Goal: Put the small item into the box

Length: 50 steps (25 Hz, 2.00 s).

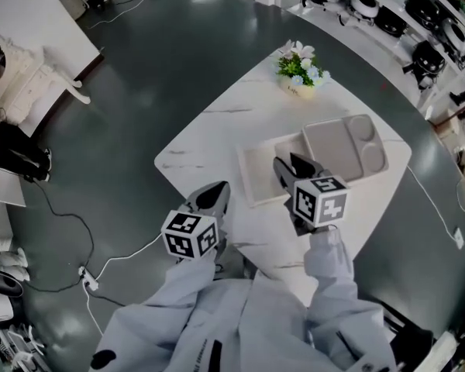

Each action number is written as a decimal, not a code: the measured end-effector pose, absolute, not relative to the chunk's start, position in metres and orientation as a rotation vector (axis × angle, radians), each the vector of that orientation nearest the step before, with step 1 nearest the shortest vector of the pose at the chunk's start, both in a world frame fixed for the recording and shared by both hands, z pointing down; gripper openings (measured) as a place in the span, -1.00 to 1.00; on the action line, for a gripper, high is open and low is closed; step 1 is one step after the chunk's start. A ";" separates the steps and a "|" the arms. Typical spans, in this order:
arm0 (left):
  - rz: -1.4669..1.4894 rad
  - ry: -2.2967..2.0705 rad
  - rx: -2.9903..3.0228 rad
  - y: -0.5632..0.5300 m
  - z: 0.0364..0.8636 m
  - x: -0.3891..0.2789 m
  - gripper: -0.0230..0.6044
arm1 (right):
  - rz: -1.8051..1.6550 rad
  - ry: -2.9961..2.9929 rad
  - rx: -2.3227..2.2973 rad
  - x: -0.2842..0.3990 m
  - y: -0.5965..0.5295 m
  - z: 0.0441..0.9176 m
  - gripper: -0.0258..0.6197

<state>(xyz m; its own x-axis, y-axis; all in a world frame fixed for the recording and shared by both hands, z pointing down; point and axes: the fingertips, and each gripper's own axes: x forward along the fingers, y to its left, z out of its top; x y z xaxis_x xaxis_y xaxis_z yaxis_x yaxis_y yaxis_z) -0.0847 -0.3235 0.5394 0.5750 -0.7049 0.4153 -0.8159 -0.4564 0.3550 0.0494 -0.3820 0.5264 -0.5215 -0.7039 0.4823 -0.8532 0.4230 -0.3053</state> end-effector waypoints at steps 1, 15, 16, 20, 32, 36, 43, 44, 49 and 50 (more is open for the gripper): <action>0.289 -1.203 2.283 -0.327 0.543 -0.084 -0.94 | 0.758 -2.377 1.337 0.047 -0.384 0.532 -0.55; 0.317 -1.112 2.206 -0.353 0.592 -0.078 -0.94 | 0.789 -2.085 1.082 0.027 -0.406 0.605 -0.55; 0.318 -1.108 2.202 -0.353 0.594 -0.078 -0.94 | 0.789 -2.066 1.071 0.026 -0.407 0.608 -0.55; 0.319 -1.097 2.188 -0.354 0.601 -0.077 -0.94 | 0.828 -1.990 1.005 0.023 -0.408 0.626 -0.54; 0.309 -1.097 2.168 -0.359 0.607 -0.083 -0.94 | 0.863 -1.818 0.908 0.022 -0.401 0.668 -0.54; 0.305 -1.091 2.171 -0.362 0.606 -0.083 -0.94 | 0.862 -1.835 0.903 0.019 -0.403 0.667 -0.53; 0.300 -1.080 2.196 -0.364 0.598 -0.081 -0.94 | 0.845 -1.863 0.930 0.016 -0.404 0.662 -0.36; 0.297 -1.079 2.201 -0.365 0.596 -0.082 -0.94 | 0.841 -1.875 0.942 0.016 -0.405 0.659 -0.35; 0.278 -1.076 2.242 -0.365 0.580 -0.082 -0.94 | 0.792 -1.972 0.980 0.013 -0.405 0.636 -0.45; 0.272 -1.077 2.251 -0.365 0.575 -0.082 -0.94 | 0.765 -1.992 0.990 0.013 -0.405 0.630 -0.52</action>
